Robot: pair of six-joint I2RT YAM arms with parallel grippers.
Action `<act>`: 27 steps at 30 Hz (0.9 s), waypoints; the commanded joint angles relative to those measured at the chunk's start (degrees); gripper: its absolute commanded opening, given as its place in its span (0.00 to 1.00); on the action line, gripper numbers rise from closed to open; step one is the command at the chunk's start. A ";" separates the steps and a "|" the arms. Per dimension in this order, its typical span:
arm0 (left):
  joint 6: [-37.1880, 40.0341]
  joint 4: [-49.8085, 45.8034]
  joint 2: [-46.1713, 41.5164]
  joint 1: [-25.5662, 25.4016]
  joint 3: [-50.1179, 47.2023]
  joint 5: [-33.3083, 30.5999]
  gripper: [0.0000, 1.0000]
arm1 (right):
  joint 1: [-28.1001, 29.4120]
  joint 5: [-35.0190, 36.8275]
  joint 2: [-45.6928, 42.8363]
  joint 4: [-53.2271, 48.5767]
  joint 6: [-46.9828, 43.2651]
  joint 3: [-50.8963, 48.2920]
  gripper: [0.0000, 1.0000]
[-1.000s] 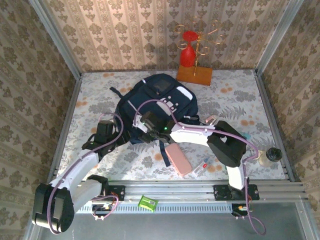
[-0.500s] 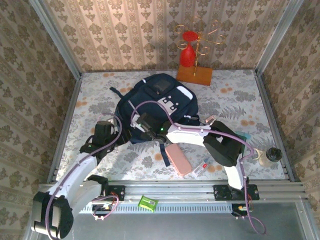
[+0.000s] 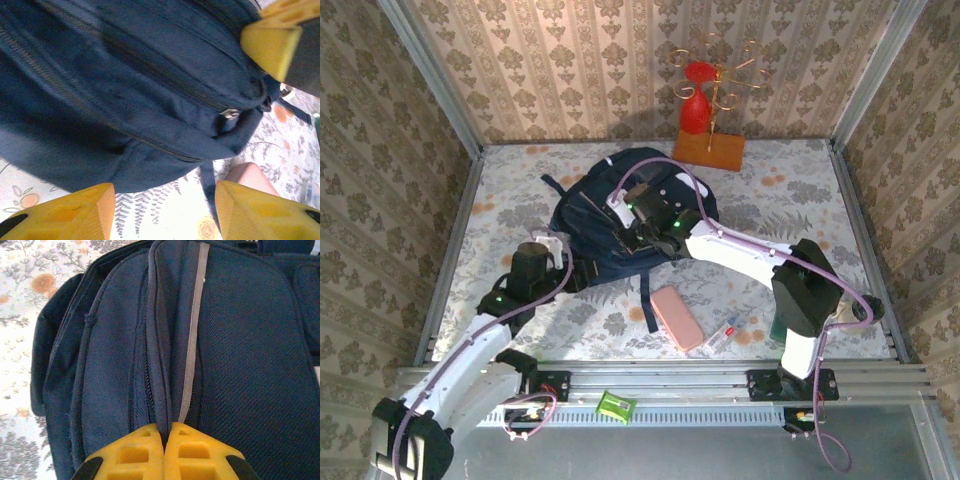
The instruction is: Pack the student bag
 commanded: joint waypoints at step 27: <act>-1.76 -5.75 22.79 -20.90 17.23 -40.04 0.71 | -6.46 -28.36 3.08 4.22 28.91 10.37 0.00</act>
